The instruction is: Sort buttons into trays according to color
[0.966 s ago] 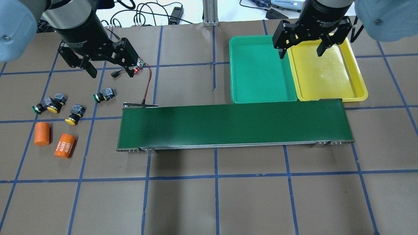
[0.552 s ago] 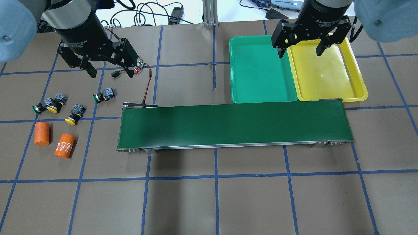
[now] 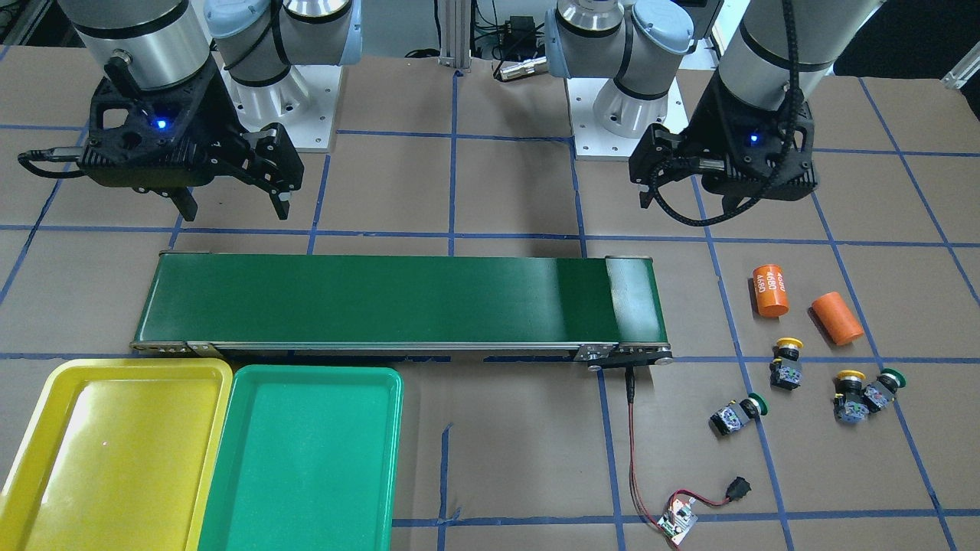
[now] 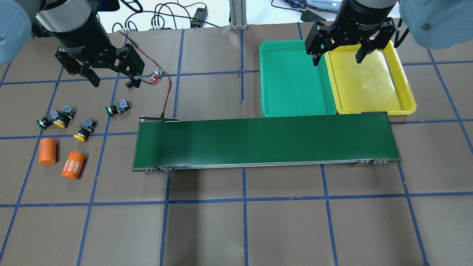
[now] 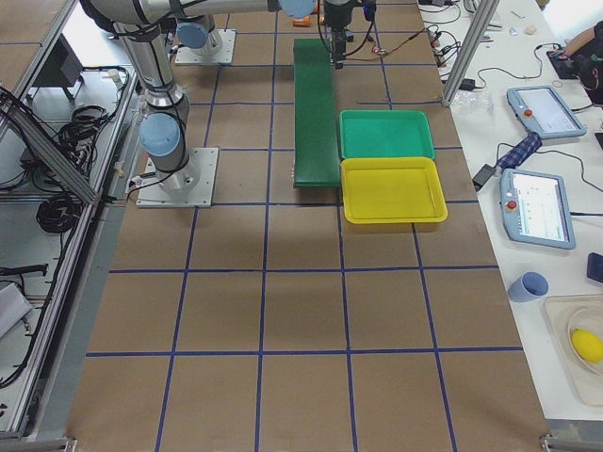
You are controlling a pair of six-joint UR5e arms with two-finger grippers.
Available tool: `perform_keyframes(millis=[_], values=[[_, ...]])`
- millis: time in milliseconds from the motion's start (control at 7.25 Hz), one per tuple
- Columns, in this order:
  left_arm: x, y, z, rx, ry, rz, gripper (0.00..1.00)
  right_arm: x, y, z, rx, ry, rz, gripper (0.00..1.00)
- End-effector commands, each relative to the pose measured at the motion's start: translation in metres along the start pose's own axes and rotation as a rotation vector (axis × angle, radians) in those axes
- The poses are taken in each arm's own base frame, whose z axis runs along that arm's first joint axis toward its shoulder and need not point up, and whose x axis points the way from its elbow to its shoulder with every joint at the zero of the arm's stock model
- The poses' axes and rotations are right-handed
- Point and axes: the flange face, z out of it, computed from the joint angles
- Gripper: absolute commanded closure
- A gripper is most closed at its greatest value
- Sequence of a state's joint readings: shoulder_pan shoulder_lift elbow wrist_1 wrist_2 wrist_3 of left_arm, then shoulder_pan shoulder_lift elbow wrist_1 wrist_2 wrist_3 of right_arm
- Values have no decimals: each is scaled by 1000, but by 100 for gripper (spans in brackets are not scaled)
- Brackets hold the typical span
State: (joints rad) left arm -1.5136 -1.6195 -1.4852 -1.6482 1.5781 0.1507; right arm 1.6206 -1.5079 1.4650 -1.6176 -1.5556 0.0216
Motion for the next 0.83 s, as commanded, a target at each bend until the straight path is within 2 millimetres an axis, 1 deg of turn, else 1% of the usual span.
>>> perform_keyframes(millis=[0,138,276,414,552,690], values=[[-67,5,38,-64,31,68,0,0,0,-1,2,0,-1,0],[-106,6,69,-85,52,90,0,0,0,1,-1,0,-1,0],[-137,11,98,-66,49,98,0,0,0,-1,2,1,1,0],[-154,16,125,-46,44,142,0,0,-1,0,1,1,2,0],[-162,28,144,-44,38,165,0,0,0,0,1,1,2,0],[-200,41,165,-46,7,219,0,0,0,1,-1,1,7,0]])
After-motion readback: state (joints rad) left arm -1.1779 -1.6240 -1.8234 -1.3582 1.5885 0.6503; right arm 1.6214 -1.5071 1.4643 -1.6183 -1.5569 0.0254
